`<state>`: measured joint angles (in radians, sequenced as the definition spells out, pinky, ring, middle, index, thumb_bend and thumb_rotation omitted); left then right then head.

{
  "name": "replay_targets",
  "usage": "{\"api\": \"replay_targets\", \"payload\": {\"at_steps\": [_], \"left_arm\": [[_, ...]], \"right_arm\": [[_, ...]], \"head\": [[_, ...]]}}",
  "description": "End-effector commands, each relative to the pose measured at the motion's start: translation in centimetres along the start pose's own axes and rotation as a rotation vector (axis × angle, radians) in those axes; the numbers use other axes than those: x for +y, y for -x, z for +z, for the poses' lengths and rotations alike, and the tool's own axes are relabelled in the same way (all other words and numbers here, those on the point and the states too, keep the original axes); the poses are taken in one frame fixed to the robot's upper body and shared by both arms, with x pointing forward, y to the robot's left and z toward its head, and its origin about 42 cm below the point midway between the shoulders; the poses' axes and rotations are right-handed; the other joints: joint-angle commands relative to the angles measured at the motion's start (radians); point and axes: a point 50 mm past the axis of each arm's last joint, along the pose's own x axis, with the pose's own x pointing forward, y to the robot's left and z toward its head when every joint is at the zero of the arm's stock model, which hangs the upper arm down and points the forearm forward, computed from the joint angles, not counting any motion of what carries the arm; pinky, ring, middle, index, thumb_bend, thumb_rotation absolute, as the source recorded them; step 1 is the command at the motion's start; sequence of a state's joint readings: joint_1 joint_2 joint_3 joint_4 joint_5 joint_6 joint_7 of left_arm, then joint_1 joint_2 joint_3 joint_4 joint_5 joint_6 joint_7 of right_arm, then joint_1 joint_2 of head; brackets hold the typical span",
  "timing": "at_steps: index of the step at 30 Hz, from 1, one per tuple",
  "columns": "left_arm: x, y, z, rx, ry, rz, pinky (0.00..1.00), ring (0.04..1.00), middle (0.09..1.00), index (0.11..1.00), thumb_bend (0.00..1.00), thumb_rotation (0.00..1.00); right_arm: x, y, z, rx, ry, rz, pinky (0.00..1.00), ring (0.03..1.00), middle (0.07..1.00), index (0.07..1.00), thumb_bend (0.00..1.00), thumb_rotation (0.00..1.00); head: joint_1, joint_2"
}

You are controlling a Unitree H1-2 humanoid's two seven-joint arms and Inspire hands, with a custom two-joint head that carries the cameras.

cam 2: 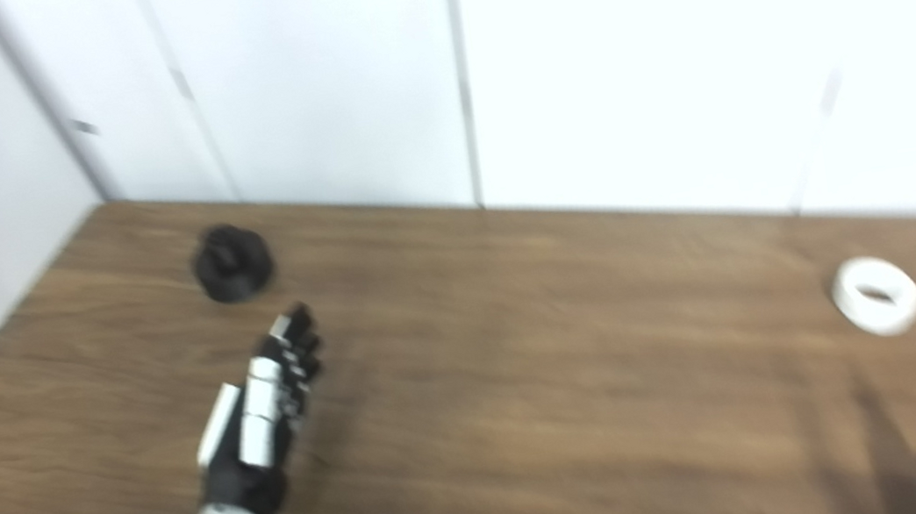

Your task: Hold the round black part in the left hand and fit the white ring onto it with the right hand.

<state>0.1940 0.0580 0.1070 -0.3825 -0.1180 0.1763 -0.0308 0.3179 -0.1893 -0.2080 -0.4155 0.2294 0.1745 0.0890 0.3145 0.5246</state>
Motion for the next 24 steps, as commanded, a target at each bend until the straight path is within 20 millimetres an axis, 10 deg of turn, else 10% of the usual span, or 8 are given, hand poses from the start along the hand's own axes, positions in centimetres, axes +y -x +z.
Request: {"api": "replay_targets", "payload": {"at_steps": [1, 24], "left_arm": [[-0.7, 1.9, -1.2, 0.017, 0.021, 0.028, 1.0, 0.994, 1.0, 0.98, 0.54, 1.0], [-2.2, 1.5, -2.8, 0.012, -0.051, 0.047, 0.96, 0.968, 0.978, 0.963, 0.52, 0.96]], "right_arm": [[-0.3, -0.5, 1.0, -0.082, 0.008, 0.017, 1.0, 1.0, 1.0, 0.999, 0.56, 1.0], [-1.9, -1.6, -0.2, -0.089, 0.0, 0.021, 0.9, 0.943, 0.947, 0.942, 0.49, 1.0]], "head": [[0.012, -0.013], [0.056, -0.066]]}}
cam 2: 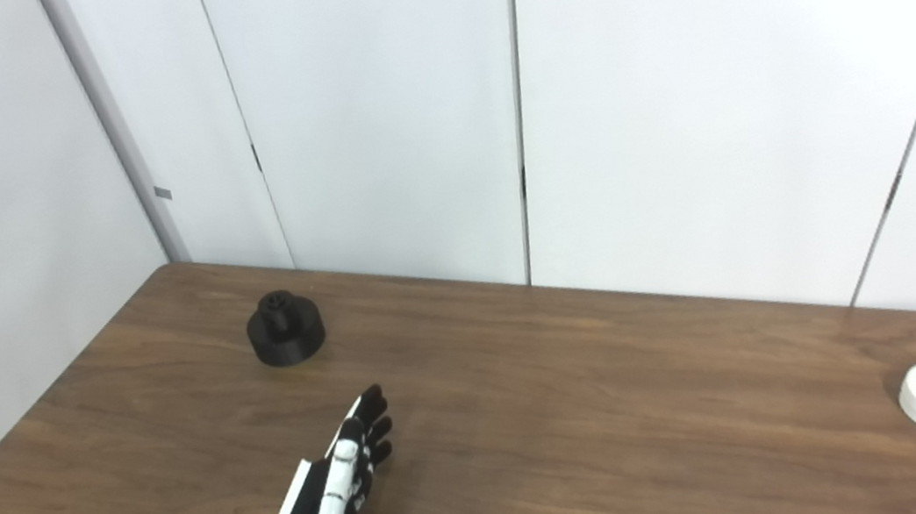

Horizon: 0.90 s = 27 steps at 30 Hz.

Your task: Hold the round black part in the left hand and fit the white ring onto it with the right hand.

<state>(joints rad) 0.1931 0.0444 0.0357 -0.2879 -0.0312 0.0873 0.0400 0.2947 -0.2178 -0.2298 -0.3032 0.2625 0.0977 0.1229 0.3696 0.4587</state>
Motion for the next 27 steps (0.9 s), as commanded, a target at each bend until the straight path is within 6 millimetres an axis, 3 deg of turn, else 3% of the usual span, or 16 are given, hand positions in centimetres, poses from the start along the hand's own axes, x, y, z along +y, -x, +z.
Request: {"api": "replay_targets", "payload": {"at_steps": [1, 7, 12, 17, 20, 25, 27], "left_arm": [[-0.7, 1.7, -0.6, 0.006, 0.004, 0.028, 0.96, 0.965, 0.975, 0.957, 0.51, 0.95], [-0.2, 1.4, 0.2, -0.009, -0.032, 0.034, 0.97, 0.973, 0.978, 0.965, 0.54, 0.73], [1.0, 1.3, 3.3, -0.098, -0.232, 0.1, 0.87, 0.914, 0.935, 0.935, 0.61, 0.52], [3.2, 0.6, 6.0, -0.169, -0.369, 0.182, 0.87, 0.903, 0.926, 0.925, 0.74, 0.34], [4.4, 0.0, 7.0, -0.167, -0.445, 0.221, 0.89, 0.913, 0.931, 0.929, 0.76, 0.33], [6.4, -1.2, 8.5, -0.135, -0.57, 0.301, 0.93, 0.951, 0.951, 0.92, 0.78, 0.43], [7.2, -2.0, 8.8, -0.128, -0.637, 0.321, 0.92, 0.959, 0.96, 0.918, 0.83, 0.47]], "right_arm": [[-0.3, -0.7, 1.4, -0.089, 0.009, 0.02, 0.88, 0.936, 0.942, 0.938, 0.48, 1.0], [-0.5, -0.8, 1.1, -0.086, 0.004, 0.021, 0.85, 0.919, 0.927, 0.931, 0.48, 1.0], [-0.4, -0.7, 1.2, -0.081, -0.006, 0.023, 0.82, 0.91, 0.92, 0.924, 0.48, 1.0], [-0.2, -0.6, 1.2, -0.079, 0.001, 0.024, 0.78, 0.886, 0.904, 0.906, 0.48, 1.0], [0.0, -0.5, 1.3, -0.082, 0.006, 0.026, 0.76, 0.872, 0.898, 0.903, 0.48, 1.0], [0.4, -0.2, 1.5, -0.081, 0.005, 0.026, 0.73, 0.859, 0.89, 0.898, 0.46, 1.0], [0.5, -0.2, 1.5, -0.078, 0.014, 0.026, 0.73, 0.855, 0.889, 0.897, 0.48, 1.0]], "head": [[0.003, 0.0], [0.002, 0.009], [0.003, 0.016], [-0.006, 0.022], [-0.013, 0.027], [-0.02, 0.031], [-0.027, 0.029]]}}
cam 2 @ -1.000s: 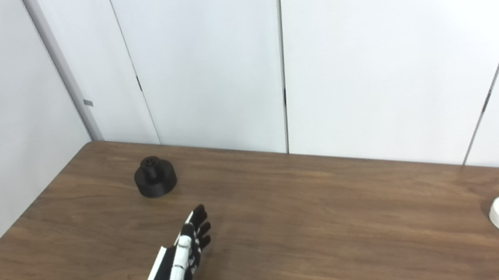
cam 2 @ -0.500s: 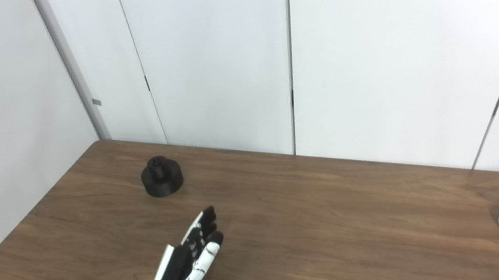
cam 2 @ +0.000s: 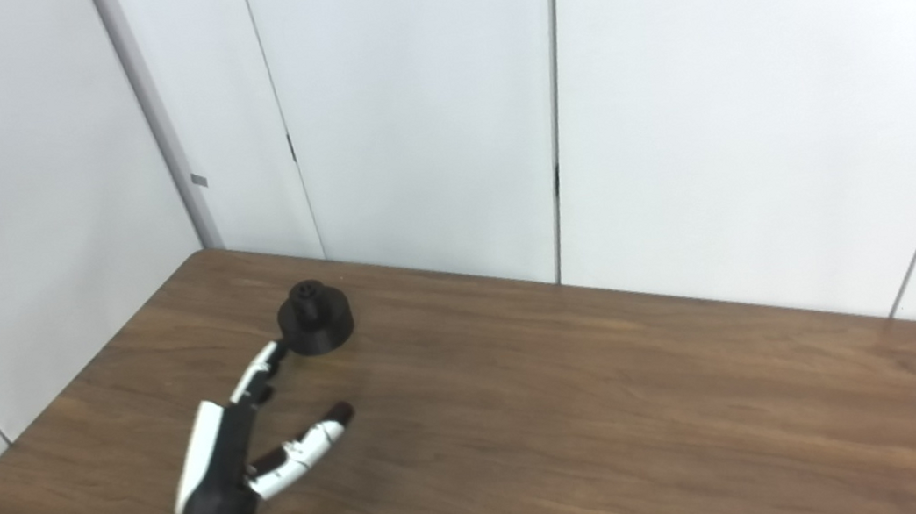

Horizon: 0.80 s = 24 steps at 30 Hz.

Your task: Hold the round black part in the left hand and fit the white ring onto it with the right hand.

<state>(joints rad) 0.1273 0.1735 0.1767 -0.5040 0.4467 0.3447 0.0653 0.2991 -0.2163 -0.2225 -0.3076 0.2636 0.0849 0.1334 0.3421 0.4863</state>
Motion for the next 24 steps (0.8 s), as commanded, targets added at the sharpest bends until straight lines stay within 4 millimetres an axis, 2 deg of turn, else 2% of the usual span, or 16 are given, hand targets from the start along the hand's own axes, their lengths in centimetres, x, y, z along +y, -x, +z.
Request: {"api": "replay_targets", "payload": {"at_steps": [1, 6, 13, 16, 20, 24], "left_arm": [[1.2, -1.8, 1.1, -0.067, -0.06, 0.06, 0.92, 0.96, 0.961, 0.917, 0.84, 0.48], [2.3, -4.3, 0.6, -0.079, -0.107, 0.107, 0.95, 0.967, 0.949, 0.882, 0.91, 0.38], [3.3, -8.0, 0.3, -0.084, -0.221, 0.122, 0.94, 0.983, 0.944, 0.857, 0.98, 0.38], [3.5, -9.5, -0.3, -0.074, -0.278, 0.113, 0.96, 0.996, 0.941, 0.841, 1.0, 0.38], [3.6, -11.8, -1.5, -0.053, -0.389, 0.112, 0.94, 0.978, 0.917, 0.809, 1.0, 0.41], [3.7, -13.7, -2.3, -0.038, -0.48, 0.1, 0.99, 0.963, 0.911, 0.799, 1.0, 0.43]], "right_arm": [[0.3, -0.3, 1.4, -0.065, 0.018, 0.007, 0.73, 0.855, 0.889, 0.897, 0.48, 1.0], [0.6, -0.2, 1.4, -0.069, 0.01, 0.006, 0.71, 0.856, 0.878, 0.881, 0.46, 1.0], [1.0, 0.1, 1.5, -0.072, 0.017, 0.004, 0.75, 0.872, 0.886, 0.877, 0.45, 1.0], [1.3, 0.2, 1.5, -0.072, 0.011, 0.006, 0.75, 0.873, 0.886, 0.87, 0.47, 1.0], [1.6, 0.3, 1.6, -0.071, 0.002, 0.007, 0.77, 0.892, 0.901, 0.869, 0.46, 1.0], [1.7, 0.4, 1.6, -0.07, 0.012, 0.006, 0.81, 0.919, 0.932, 0.893, 0.51, 1.0]], "head": [[-0.004, 0.001], [-0.01, 0.002], [-0.024, 0.008], [-0.041, 0.007], [-0.051, 0.009], [-0.055, 0.012]]}}
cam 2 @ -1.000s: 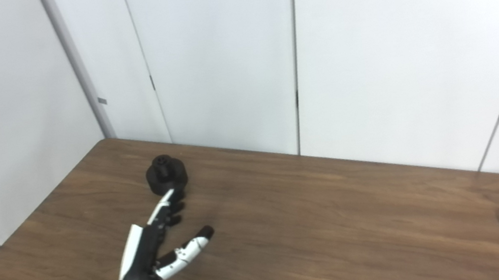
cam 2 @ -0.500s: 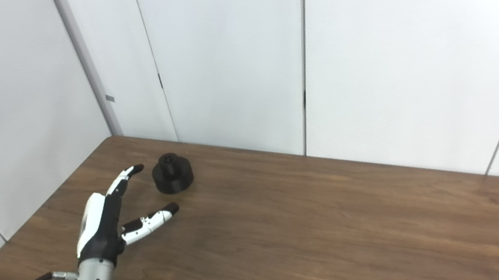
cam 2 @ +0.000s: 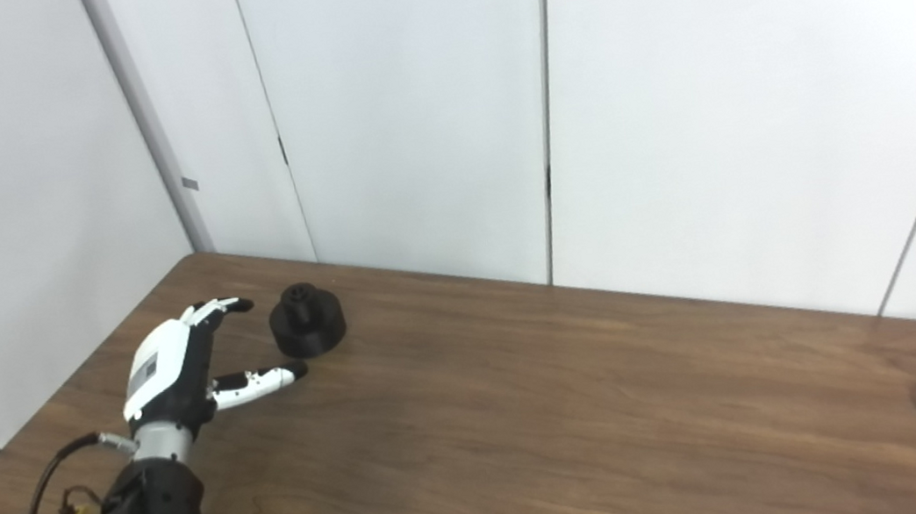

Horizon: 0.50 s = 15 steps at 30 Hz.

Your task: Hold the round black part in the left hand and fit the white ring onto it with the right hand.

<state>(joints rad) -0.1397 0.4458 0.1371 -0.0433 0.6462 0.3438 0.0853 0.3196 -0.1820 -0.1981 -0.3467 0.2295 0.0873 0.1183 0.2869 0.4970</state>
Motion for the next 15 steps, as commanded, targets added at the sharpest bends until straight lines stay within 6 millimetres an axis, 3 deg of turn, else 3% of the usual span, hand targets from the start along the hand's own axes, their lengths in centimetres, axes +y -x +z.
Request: {"api": "replay_targets", "payload": {"at_steps": [1, 15], "left_arm": [[2.4, -2.2, 1.3, -0.063, -0.045, 0.1, 0.99, 0.965, 0.913, 0.801, 1.0, 0.44], [1.3, -6.6, 0.3, 0.0, -0.089, 0.058, 0.98, 0.95, 0.91, 0.791, 1.0, 0.41]], "right_arm": [[0.3, -0.2, 1.5, -0.063, 0.01, 0.006, 0.81, 0.921, 0.935, 0.896, 0.52, 1.0], [0.3, -0.1, 1.7, -0.064, 0.043, 0.004, 0.9, 0.973, 0.947, 0.914, 0.56, 1.0]], "head": [[-0.001, 0.002], [0.003, 0.011]]}}
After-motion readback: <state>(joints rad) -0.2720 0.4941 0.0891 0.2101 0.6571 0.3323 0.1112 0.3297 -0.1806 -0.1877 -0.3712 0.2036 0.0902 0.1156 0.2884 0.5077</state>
